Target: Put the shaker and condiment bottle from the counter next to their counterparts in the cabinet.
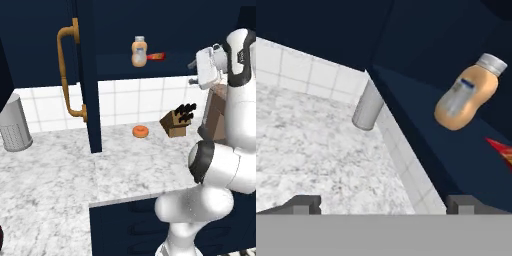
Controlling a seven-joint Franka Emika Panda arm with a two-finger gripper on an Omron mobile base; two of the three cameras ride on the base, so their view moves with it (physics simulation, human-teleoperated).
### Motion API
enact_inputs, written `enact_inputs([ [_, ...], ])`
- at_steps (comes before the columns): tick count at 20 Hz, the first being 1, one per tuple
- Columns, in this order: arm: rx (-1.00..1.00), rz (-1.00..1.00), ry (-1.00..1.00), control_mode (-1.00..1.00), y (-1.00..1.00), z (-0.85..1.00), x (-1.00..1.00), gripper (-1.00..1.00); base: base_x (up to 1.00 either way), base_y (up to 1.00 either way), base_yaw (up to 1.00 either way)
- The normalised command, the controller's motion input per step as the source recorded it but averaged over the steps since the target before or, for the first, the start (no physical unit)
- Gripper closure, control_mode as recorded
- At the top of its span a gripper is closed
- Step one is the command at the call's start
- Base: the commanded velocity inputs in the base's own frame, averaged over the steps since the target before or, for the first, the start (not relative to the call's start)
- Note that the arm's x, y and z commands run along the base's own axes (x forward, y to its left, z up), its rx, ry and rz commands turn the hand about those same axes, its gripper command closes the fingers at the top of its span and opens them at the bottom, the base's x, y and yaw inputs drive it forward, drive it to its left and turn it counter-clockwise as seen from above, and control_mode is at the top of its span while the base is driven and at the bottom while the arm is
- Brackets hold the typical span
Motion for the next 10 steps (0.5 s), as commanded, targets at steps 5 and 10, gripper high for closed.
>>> enact_inputs([
  [5, 0.08, 0.00, -0.01, -1.00, 0.00, -0.55, -0.74, -1.00, 0.00, 0.00, 0.00],
  [10, 0.02, 0.01, 0.24, -1.00, -0.06, -0.93, -0.38, -1.00, 0.00, 0.00, 0.00],
])
